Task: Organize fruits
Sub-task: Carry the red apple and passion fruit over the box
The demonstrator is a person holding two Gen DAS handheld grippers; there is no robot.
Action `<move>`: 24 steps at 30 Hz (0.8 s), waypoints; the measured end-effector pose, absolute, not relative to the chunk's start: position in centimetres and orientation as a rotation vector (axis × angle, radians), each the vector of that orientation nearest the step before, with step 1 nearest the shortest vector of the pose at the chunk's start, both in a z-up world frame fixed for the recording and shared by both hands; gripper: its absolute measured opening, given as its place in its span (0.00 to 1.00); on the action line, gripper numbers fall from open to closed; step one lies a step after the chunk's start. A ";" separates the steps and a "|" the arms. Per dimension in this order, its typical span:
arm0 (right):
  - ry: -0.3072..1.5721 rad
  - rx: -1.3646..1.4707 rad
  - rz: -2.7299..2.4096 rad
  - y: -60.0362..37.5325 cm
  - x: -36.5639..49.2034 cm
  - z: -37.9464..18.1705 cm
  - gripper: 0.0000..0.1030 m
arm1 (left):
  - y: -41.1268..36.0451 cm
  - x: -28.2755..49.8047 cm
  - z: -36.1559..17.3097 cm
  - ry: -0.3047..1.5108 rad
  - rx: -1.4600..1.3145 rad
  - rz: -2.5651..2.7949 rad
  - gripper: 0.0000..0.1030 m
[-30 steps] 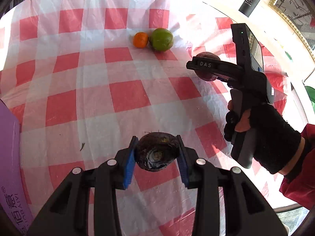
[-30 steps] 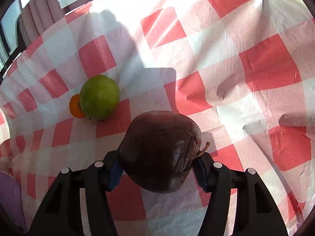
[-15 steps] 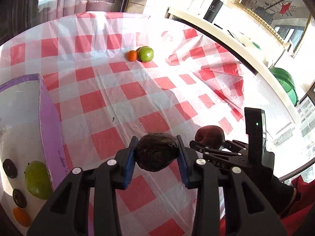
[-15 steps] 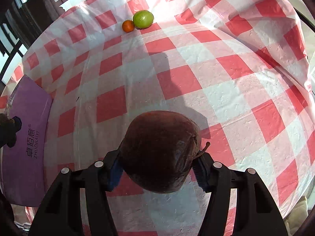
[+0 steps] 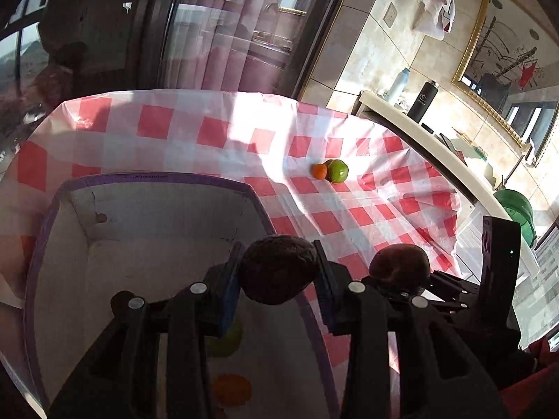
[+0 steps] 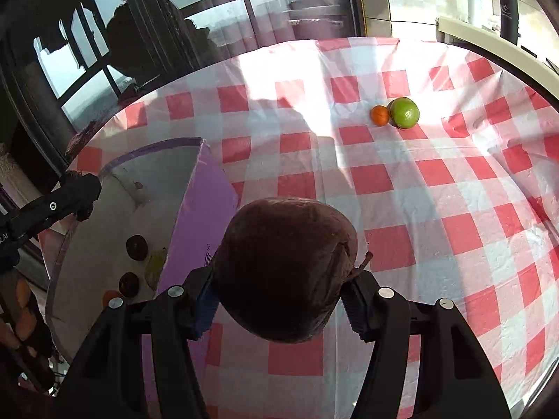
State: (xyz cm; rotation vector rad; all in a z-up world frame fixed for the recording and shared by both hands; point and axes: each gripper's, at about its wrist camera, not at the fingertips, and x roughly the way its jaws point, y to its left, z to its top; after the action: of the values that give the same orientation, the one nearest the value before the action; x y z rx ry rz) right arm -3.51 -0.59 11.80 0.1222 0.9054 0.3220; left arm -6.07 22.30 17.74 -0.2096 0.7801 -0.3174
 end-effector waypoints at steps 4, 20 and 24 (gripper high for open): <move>0.881 0.038 0.442 4.5 -3.4 13.8 0.57 | 26.4 -6.0 17.7 0.762 -0.273 -0.244 0.37; 1.029 -0.405 0.867 19.4 -7.6 11.0 0.58 | 33.7 -1.2 12.4 0.917 -0.229 -0.099 0.37; 1.109 -0.508 0.882 21.2 -8.1 8.6 0.58 | 33.7 -0.6 10.8 0.972 -0.171 -0.110 0.37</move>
State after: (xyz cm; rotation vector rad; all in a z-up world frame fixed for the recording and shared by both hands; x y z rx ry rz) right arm -8.09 21.24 8.56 -0.5077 1.1086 0.8822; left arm -0.60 33.67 10.77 -0.1706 0.9723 -0.1098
